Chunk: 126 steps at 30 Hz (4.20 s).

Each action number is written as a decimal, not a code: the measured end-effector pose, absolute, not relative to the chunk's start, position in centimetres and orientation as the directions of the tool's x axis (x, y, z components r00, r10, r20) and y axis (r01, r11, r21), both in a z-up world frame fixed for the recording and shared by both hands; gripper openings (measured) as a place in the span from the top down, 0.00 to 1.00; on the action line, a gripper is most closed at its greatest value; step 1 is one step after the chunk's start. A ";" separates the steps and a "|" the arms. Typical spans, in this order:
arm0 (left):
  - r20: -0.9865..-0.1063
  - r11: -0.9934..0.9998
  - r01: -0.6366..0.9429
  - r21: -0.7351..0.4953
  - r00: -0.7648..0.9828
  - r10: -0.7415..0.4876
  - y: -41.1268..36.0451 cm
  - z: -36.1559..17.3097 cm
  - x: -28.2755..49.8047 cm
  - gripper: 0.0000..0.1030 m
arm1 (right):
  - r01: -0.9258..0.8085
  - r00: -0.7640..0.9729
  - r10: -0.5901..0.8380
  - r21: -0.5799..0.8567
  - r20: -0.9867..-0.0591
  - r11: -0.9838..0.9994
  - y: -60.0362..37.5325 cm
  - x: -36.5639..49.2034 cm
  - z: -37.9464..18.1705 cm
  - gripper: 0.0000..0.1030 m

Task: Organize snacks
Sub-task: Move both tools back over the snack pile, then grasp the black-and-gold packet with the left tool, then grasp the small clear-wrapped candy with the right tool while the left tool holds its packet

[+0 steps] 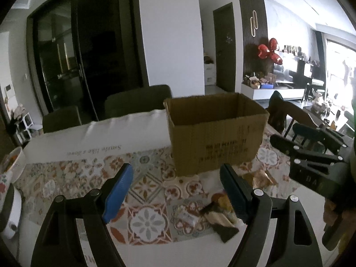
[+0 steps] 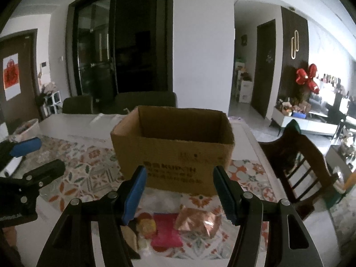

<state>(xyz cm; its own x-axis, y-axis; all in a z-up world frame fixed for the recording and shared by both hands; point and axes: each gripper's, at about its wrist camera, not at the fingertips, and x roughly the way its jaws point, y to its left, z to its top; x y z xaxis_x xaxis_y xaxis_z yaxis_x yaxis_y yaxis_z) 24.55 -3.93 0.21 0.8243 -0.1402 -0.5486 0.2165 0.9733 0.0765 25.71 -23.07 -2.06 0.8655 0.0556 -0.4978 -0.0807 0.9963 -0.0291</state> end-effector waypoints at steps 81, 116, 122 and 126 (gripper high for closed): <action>-0.766 0.971 0.174 -0.165 0.598 -0.237 -6.4 -12.1 25.5 0.68 | -0.118 0.691 0.147 0.090 -0.708 0.989 -23.6 23.6 -13.8 0.40; -0.745 0.974 0.152 -0.170 0.626 -0.228 -3.3 -11.5 24.3 0.69 | -0.250 0.618 0.230 0.089 -0.752 0.964 -18.3 25.0 -15.2 0.81; -0.715 0.972 0.173 -0.162 0.658 -0.236 -3.5 -9.8 23.5 0.69 | -0.237 0.671 0.231 0.091 -0.704 0.967 -18.8 23.6 -12.7 0.81; -0.684 0.970 0.188 -0.152 0.688 -0.241 -3.5 -8.1 23.2 0.69 | -0.225 0.708 0.223 0.084 -0.671 0.971 -19.3 23.0 -10.9 0.81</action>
<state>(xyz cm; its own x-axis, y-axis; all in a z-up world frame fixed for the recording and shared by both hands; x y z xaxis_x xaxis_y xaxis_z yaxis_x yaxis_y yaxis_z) 23.19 -3.54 -8.14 0.6881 -0.2409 -0.6845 0.1885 0.9702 -0.1521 22.98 -19.31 -10.90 0.7076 0.2227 -0.6706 -0.2255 0.9706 0.0844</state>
